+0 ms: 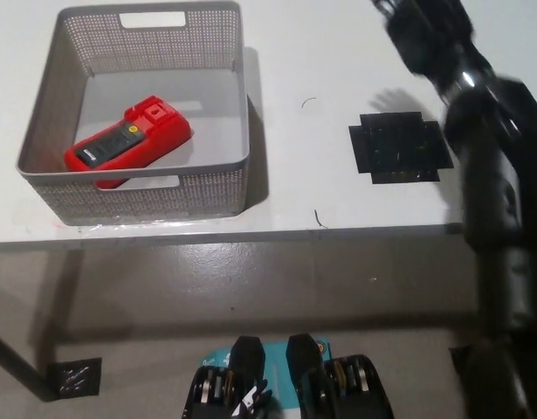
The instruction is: Use the right hand to pick up a multimeter on the right side and put it into a container on the left side
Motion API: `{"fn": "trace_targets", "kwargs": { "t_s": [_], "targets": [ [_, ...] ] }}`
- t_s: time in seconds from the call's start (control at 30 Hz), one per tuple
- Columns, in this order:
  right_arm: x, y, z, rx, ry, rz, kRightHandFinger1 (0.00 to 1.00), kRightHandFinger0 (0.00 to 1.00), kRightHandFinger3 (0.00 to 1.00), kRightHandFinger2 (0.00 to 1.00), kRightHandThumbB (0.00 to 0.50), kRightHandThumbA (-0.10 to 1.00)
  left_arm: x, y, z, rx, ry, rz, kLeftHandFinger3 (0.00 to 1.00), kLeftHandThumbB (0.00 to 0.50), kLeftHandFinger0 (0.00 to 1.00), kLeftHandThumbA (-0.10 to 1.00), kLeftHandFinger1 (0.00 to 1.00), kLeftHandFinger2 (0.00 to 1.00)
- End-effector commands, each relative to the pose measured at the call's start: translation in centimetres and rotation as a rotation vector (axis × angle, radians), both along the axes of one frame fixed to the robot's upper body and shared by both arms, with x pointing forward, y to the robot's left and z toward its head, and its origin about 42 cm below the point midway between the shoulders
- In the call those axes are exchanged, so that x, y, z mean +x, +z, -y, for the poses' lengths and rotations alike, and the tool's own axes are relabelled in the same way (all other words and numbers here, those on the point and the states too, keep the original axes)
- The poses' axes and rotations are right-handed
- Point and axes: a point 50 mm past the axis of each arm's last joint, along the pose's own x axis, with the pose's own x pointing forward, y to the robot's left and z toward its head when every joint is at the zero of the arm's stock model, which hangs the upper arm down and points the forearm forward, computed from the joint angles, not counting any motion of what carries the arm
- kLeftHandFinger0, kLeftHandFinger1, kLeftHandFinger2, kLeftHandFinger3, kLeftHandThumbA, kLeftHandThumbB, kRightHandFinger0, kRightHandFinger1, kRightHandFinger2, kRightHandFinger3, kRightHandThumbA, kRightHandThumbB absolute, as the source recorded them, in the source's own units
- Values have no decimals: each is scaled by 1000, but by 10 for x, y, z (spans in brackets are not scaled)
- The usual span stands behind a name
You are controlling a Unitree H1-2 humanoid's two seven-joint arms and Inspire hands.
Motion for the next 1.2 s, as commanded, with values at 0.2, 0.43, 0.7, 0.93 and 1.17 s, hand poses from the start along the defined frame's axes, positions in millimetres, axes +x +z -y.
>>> {"fn": "trace_targets", "kwargs": {
  "t_s": [0.2, 0.43, 0.7, 0.93, 1.17],
  "targets": [
    [-227, 55, 17, -682, -248, 915, 1000, 1000, 1000, 1000, 485, 1000, 4, 7, -5, -18, 26, 63, 1000, 470, 1000, 1000, 1000, 1000],
    [-257, -26, 4, -555, -205, 719, 1000, 1000, 1000, 1000, 493, 1000, 8, 10, -4, -6, 21, 84, 1000, 499, 1000, 1000, 1000, 1000],
    [-277, -136, -10, -554, -159, 403, 1000, 1000, 1000, 1000, 491, 1000, 7, 13, 1, -9, 39, 99, 1000, 493, 1000, 1000, 1000, 1000],
    [-304, -228, -13, -515, -120, 118, 1000, 1000, 1000, 1000, 473, 1000, 16, 20, -2, -30, 68, 126, 1000, 500, 1000, 1000, 1000, 1000],
    [-319, -287, -2, -511, -116, -38, 1000, 1000, 1000, 1000, 436, 1000, 27, 26, -4, -43, 84, 147, 1000, 500, 1000, 1000, 1000, 1000]
  ]
}}
